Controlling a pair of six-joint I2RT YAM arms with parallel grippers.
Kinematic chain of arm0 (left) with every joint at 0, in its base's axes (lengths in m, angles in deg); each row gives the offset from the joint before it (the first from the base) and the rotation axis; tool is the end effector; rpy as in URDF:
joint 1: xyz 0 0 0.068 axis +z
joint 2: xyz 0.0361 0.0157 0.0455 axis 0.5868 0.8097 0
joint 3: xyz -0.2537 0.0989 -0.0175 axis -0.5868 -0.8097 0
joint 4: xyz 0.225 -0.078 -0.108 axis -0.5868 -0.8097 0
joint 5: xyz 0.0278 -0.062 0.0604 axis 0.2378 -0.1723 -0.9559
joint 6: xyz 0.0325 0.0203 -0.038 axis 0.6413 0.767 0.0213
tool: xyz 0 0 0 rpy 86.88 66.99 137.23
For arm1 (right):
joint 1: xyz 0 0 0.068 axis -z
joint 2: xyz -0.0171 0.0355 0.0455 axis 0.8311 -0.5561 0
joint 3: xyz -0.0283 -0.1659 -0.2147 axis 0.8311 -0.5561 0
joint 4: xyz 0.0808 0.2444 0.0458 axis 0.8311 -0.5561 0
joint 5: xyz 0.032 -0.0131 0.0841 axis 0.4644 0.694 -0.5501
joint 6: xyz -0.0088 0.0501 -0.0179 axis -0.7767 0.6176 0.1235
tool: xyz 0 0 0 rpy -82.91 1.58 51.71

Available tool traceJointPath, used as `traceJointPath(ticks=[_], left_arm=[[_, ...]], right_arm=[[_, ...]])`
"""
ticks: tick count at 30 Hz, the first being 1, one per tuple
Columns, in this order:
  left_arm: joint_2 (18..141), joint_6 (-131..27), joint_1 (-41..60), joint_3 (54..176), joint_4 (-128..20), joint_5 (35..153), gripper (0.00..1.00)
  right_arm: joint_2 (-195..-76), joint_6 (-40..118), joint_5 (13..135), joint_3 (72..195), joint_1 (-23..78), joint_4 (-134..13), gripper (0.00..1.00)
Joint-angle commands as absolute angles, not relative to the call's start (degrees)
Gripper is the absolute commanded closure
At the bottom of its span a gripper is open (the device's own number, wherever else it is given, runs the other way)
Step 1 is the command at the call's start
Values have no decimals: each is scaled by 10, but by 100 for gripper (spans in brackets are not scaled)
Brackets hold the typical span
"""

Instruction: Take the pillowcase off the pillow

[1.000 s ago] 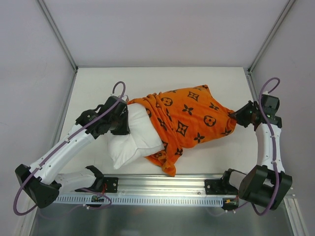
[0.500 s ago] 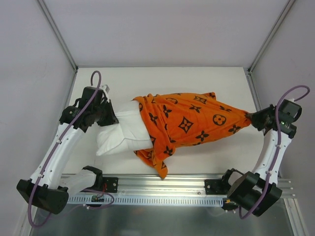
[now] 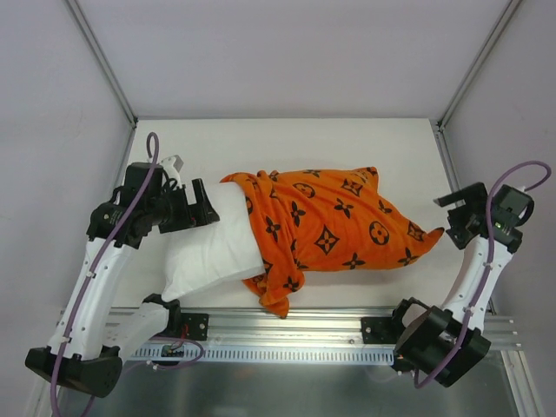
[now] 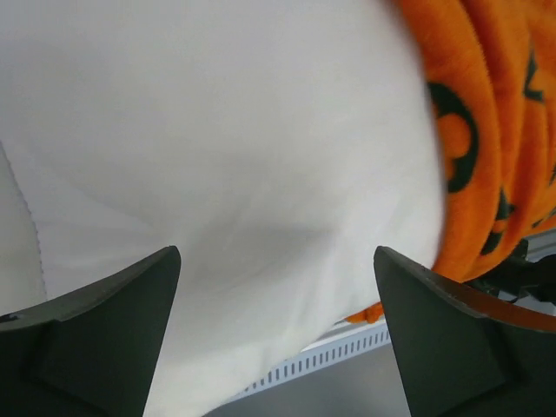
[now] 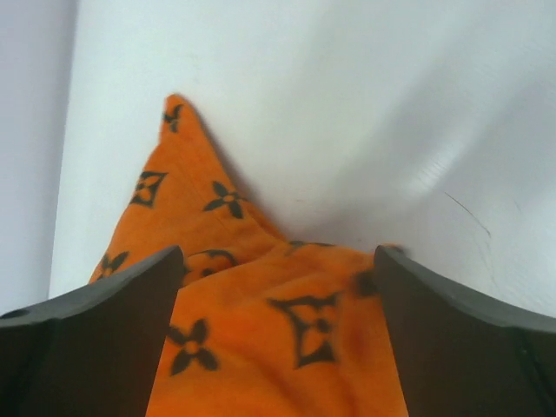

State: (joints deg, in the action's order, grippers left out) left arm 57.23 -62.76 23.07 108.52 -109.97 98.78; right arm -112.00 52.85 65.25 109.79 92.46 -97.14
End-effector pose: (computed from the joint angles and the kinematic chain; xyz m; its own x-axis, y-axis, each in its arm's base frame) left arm 0.1647 -0.0457 0.3636 -0.7439 -0.2166 -0.6322 0.1003 0.8991 -0.4261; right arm 0.1733 -0.1146 0.2991 -0.3690 0.6928 -0.6196 0.5698 0.6953 0.4381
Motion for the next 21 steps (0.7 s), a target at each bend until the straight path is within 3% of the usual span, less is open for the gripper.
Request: traceJointPath(ticks=[1,10,15,21], left_arm=[[551,-599,235,1136,-1096,1020,4],[636,-632,236,1180,-1094,972,1],[757,-681,239,1217,-1095,894,1],[870,-713,243,1199,-1078,902,1]], right_arm=[[-1093,517,690,1178,870,-962,2],[-1161,484,793,1305,659,-988,4],[-1324,439,782,1451,559,-1036,4],[-1538,411,748,1619,478,-1112,4]])
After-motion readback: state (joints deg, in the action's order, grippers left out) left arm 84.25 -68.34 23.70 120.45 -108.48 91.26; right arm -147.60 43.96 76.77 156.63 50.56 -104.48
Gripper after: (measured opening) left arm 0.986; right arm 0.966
